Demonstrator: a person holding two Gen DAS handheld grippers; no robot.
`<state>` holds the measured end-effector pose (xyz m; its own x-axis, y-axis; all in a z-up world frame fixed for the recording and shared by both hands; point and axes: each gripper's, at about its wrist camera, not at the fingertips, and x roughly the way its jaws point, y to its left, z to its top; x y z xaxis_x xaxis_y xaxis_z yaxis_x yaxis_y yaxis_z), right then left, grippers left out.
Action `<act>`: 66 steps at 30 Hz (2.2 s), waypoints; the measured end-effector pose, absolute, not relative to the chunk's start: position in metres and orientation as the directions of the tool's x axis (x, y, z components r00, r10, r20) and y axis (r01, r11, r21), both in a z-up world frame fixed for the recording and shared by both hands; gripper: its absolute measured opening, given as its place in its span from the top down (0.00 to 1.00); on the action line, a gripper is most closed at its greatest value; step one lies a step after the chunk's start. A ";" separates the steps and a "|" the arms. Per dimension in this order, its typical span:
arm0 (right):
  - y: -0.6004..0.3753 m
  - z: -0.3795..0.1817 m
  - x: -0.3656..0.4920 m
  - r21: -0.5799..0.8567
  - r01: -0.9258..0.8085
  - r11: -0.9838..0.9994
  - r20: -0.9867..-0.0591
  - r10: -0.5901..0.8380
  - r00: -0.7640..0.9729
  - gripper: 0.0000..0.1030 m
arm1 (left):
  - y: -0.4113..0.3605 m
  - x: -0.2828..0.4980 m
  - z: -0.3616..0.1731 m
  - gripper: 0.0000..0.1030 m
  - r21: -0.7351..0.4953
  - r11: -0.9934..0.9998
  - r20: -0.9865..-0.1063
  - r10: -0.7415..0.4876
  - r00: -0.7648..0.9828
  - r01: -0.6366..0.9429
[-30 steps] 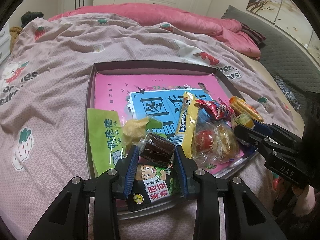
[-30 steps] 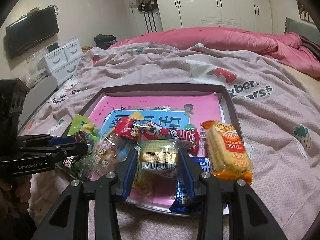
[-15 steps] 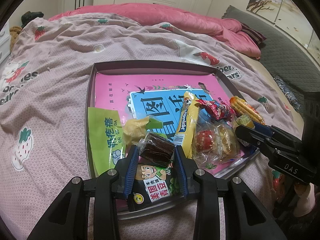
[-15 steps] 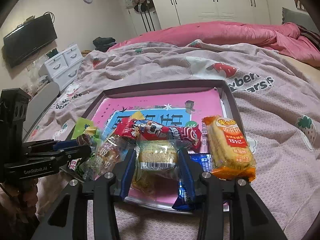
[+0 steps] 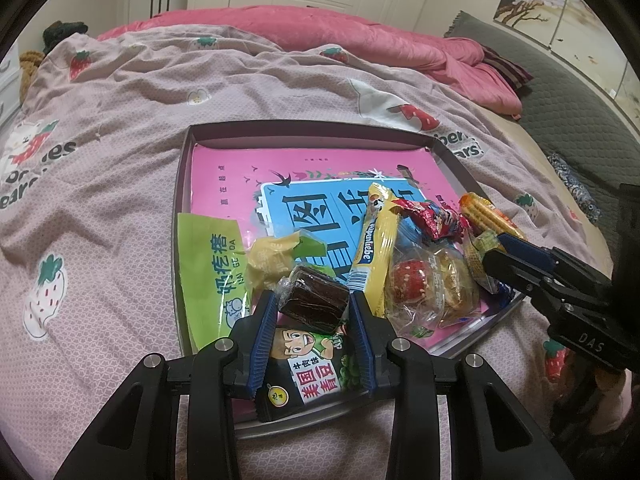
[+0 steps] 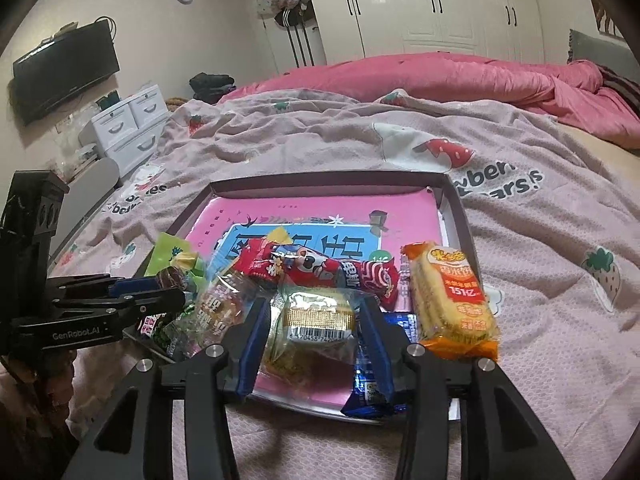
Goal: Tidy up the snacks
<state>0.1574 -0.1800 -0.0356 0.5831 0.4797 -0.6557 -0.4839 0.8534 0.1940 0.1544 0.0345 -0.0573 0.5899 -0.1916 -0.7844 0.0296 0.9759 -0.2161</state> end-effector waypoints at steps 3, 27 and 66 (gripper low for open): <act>-0.184 -0.033 0.155 0.202 -0.484 0.852 -0.647 0.487 0.586 0.55 | 0.035 0.154 -0.058 0.62 -0.217 0.976 -0.785 -0.192 0.589 0.029; -0.171 -0.038 0.149 0.173 -0.522 0.836 -0.663 0.490 0.565 0.54 | 0.036 0.149 -0.053 0.53 -0.223 0.975 -0.782 -0.194 0.592 0.025; -0.190 0.008 0.060 0.129 -0.439 0.889 -0.629 0.416 0.657 0.22 | 0.002 0.064 -0.004 0.27 -0.169 0.986 -0.793 -0.125 0.597 -0.018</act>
